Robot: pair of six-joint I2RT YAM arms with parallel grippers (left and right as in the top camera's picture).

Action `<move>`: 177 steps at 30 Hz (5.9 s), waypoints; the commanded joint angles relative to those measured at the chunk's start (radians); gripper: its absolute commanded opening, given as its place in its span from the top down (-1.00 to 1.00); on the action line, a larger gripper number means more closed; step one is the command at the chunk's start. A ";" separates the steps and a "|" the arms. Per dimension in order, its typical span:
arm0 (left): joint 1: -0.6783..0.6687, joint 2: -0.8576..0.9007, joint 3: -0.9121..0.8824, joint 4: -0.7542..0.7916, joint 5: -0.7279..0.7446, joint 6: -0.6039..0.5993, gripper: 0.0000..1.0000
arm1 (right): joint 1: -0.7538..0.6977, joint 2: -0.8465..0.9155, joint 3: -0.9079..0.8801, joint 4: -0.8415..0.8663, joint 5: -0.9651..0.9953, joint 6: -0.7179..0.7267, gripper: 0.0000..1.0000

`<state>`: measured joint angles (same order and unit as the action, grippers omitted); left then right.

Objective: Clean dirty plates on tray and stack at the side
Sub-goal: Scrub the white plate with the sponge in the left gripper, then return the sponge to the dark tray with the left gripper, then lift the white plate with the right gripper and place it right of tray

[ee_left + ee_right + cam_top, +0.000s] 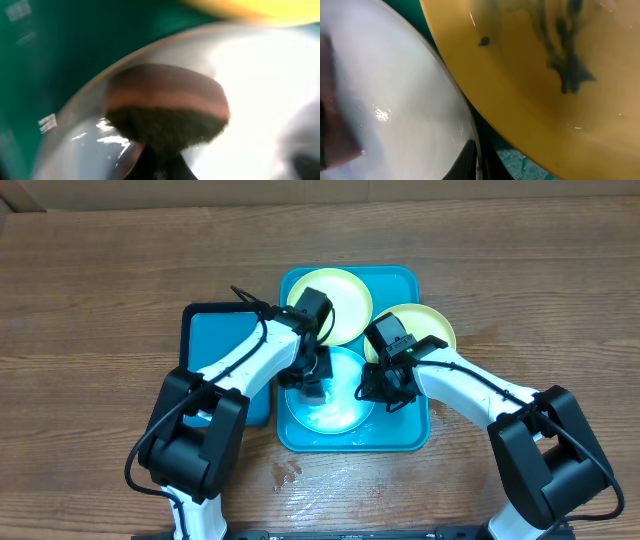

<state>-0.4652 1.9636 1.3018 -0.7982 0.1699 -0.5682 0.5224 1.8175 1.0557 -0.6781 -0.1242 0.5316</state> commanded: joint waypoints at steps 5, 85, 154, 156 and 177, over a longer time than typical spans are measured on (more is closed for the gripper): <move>-0.058 -0.005 -0.009 0.056 0.201 0.065 0.92 | -0.013 0.040 -0.023 -0.016 0.124 -0.001 0.92; -0.056 0.213 0.093 -0.038 0.384 0.075 0.92 | -0.013 0.040 -0.023 -0.037 0.154 -0.004 0.92; 0.433 -0.497 0.439 -0.515 -0.177 0.188 -0.99 | 0.217 -0.073 0.486 -0.019 0.248 -0.301 0.92; 0.433 -0.529 0.447 -0.523 -0.178 0.188 -1.00 | 0.262 -0.035 0.486 0.058 0.323 -0.301 0.92; 0.434 -0.661 0.460 -0.562 -0.277 0.132 -0.99 | 0.552 0.048 0.497 0.384 0.947 -0.646 0.92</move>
<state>-0.0345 1.3266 1.7348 -1.3708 -0.0868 -0.4118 1.0325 1.8877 1.5227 -0.3119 0.6395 -0.0429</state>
